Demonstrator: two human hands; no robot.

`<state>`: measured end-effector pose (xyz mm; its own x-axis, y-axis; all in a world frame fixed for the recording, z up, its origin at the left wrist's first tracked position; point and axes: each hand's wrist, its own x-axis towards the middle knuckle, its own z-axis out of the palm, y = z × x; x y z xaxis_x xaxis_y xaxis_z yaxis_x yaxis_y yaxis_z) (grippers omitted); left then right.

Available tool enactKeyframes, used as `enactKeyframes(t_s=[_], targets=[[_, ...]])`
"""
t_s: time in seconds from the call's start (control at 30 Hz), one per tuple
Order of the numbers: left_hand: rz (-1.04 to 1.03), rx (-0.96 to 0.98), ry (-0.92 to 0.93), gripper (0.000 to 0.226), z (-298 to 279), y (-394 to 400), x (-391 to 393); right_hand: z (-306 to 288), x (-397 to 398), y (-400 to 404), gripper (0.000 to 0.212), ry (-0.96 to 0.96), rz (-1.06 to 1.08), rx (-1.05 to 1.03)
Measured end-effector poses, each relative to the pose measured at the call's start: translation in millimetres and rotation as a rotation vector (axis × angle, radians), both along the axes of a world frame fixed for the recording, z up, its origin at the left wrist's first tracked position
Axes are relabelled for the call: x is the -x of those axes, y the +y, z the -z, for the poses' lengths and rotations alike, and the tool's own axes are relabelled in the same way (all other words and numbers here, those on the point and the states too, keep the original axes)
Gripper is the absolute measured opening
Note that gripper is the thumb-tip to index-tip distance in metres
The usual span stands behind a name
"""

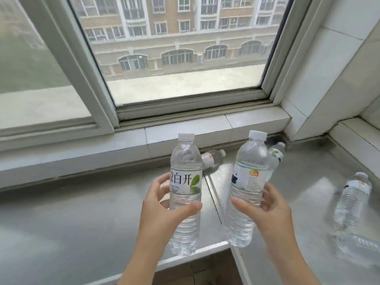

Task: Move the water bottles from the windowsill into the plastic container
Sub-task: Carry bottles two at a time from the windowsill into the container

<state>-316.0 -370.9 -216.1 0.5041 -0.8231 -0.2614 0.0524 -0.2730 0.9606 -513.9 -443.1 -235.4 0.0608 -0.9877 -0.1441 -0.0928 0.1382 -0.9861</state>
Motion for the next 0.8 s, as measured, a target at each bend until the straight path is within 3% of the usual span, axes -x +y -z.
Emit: enactKeyframes(t_s=[0.3, 0.43, 0.57, 0.8], targets=[[-0.262, 0.043, -0.009, 0.083, -22, 167, -67, -37, -103, 130, 0.049, -0.094, -0.335, -0.038], [-0.401, 0.073, -0.018, 0.08, -32, 269, -93, -49, -147, 205, 0.057, -0.105, -0.505, -0.029], [-0.566, 0.097, -0.033, 0.084, -35, 368, -115, -52, -194, 280, 0.08, -0.156, -0.684, -0.026], [-0.92, 0.153, -0.07, 0.087, -34, 516, -135, -64, -279, 404, 0.091, -0.153, -1.079, -0.001]])
